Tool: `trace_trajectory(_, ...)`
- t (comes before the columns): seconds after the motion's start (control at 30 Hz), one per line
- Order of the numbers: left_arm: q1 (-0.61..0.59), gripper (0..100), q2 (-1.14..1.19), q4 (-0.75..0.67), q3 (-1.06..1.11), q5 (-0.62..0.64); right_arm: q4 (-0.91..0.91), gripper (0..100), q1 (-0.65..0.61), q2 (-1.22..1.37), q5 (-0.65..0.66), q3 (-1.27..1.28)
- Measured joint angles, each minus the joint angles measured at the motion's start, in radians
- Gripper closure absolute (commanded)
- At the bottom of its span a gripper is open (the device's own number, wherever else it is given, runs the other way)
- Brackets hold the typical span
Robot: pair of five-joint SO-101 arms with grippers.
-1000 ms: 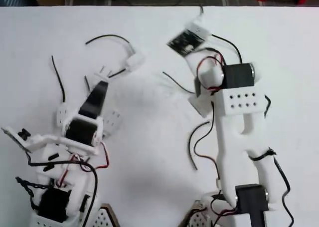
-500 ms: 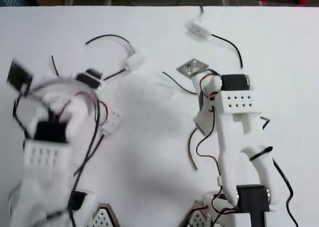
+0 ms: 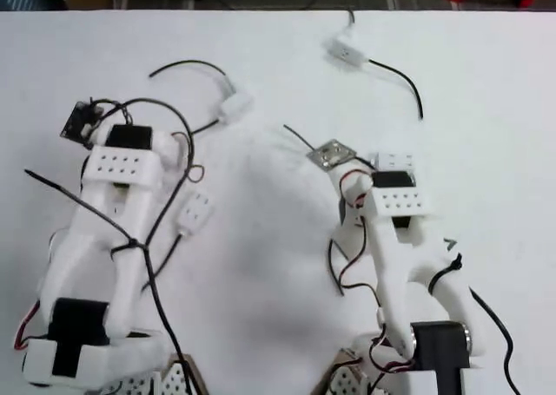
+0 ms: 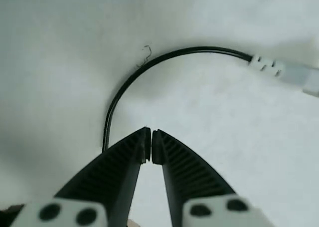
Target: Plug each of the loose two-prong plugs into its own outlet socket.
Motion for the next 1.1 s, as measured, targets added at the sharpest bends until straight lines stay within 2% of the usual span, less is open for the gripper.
trace_trajectory(0.43, 0.002, 98, 0.000, 0.014, 0.000, 0.040, -0.281, 97.8, 0.000, 0.000, -0.150, 0.149)
trace_trajectory(0.67, 0.048, 97, 0.014, 0.064, -0.035, 0.041, -0.324, 97.8, 0.000, 0.000, -0.201, 0.158)
trace_trajectory(0.83, 0.066, 97, 0.017, 0.077, -0.044, 0.144, -0.354, 97.8, 0.000, 0.000, -0.204, 0.175)
trace_trajectory(1.1, 0.068, 97, 0.017, 0.086, -0.044, 0.160, -0.376, 97.8, -0.032, 0.000, -0.204, 0.198)
